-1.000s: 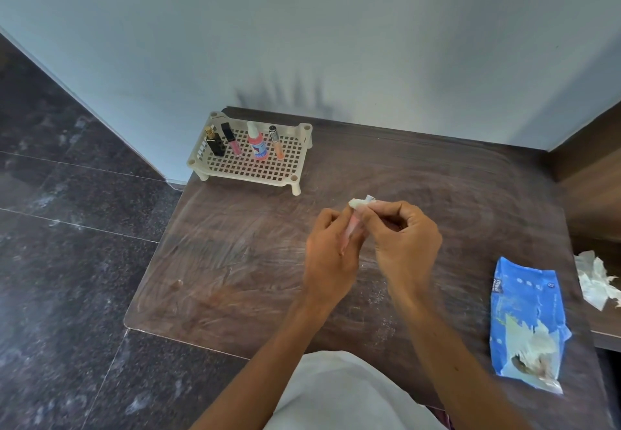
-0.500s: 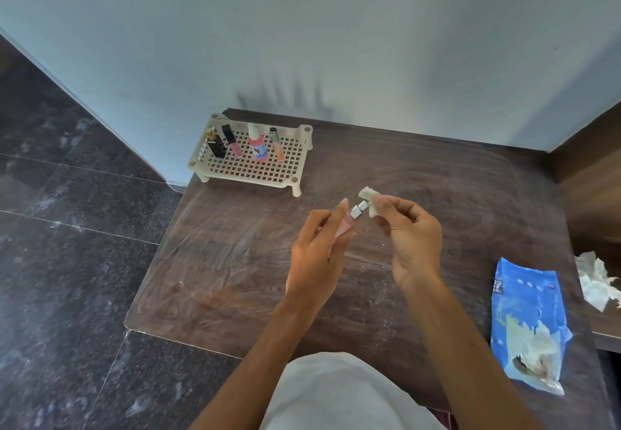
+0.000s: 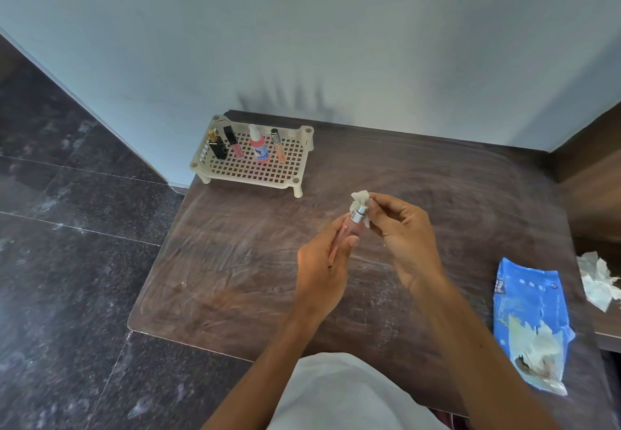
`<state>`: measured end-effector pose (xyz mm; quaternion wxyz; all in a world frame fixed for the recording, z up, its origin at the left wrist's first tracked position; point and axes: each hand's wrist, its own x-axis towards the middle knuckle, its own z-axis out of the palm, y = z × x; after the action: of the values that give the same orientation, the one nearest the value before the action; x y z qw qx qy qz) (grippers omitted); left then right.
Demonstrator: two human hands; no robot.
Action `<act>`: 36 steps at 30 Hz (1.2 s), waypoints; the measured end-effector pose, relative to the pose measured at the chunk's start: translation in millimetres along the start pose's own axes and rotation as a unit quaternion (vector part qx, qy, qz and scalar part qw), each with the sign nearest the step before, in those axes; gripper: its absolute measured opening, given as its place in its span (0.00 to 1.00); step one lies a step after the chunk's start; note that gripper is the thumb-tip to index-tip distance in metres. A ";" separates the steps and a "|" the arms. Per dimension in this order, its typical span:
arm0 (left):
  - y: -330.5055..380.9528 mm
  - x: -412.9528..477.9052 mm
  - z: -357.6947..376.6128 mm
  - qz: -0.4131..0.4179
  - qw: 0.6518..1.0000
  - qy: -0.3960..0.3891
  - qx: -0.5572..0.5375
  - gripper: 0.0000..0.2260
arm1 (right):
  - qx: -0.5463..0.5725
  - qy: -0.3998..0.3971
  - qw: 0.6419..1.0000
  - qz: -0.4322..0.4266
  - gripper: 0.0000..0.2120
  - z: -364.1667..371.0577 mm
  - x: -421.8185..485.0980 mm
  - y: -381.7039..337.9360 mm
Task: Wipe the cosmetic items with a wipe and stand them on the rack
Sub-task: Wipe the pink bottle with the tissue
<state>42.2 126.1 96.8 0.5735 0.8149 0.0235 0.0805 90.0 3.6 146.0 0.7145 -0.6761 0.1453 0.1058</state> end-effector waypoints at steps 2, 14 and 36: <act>1.4 1.3 1.0 -0.015 1.000 0.013 -0.011 0.14 | 0.021 0.007 1.000 0.001 0.08 -0.3 -1.9 0.3; -10.1 5.0 -6.8 0.024 0.999 0.013 0.032 0.14 | -0.139 0.077 0.970 -0.183 0.07 8.7 -3.5 1.1; 20.7 25.1 -11.9 -0.208 0.821 0.154 -0.509 0.16 | -0.200 0.067 0.962 -0.173 0.08 15.2 -19.9 28.6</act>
<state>64.0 133.4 122.7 0.8986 0.3601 0.2361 0.0846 62.5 21.5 126.9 0.5611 -0.8254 0.0495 -0.0385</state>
